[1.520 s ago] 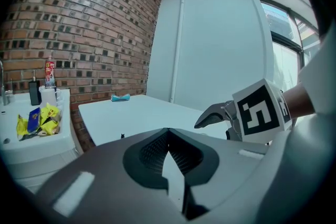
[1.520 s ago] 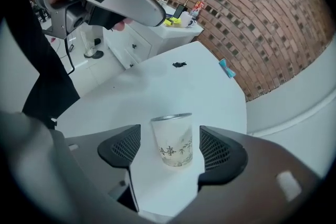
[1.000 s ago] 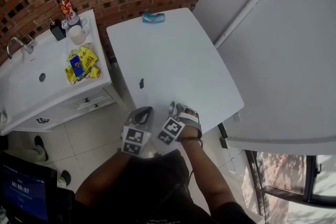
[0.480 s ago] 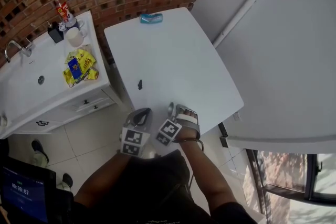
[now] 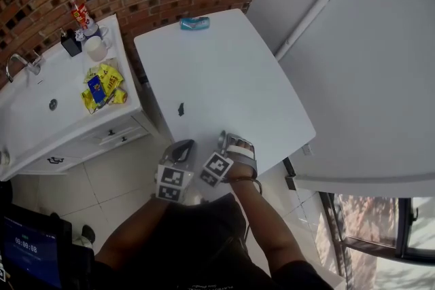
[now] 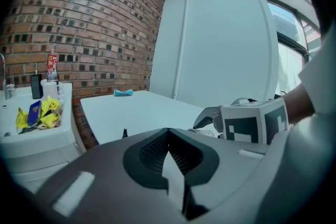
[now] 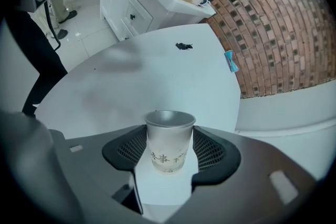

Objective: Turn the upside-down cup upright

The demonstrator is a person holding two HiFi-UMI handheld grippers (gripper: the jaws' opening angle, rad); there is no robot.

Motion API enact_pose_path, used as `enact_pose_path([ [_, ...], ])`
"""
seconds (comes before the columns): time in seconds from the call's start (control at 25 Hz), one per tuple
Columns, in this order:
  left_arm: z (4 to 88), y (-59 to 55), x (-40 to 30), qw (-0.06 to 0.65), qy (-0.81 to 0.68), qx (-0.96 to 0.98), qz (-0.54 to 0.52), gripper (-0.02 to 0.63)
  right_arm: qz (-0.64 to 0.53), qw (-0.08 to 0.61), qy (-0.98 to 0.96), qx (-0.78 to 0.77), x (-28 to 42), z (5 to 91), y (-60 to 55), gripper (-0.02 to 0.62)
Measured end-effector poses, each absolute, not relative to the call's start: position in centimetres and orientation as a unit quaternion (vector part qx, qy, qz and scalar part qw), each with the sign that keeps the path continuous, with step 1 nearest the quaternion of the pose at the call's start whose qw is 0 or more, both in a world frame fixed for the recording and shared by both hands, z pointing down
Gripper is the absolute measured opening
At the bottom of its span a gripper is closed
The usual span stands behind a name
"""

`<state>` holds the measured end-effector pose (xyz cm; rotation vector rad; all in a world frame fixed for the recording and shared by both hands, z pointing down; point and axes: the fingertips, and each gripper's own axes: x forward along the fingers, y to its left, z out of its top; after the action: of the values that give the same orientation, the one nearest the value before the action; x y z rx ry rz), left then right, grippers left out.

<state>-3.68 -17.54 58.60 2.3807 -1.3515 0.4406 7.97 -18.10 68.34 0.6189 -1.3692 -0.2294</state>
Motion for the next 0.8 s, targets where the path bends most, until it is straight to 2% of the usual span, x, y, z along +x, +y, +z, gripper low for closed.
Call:
enact_pose_path([
  [0.32, 58.9, -17.4, -4.0, 0.184, -0.480, 0.843, 0.158, -0.003, -0.089, 0.688, -0.646, 0.320, 7.9, 67.5, -18.3, 0.284],
  [0.8, 58.9, -17.0, -3.0, 0.178, -0.473, 0.847, 0.166, -0.003, -0.026, 0.506, -0.725, 0.467, 8.1, 63.4, -19.4, 0.281],
])
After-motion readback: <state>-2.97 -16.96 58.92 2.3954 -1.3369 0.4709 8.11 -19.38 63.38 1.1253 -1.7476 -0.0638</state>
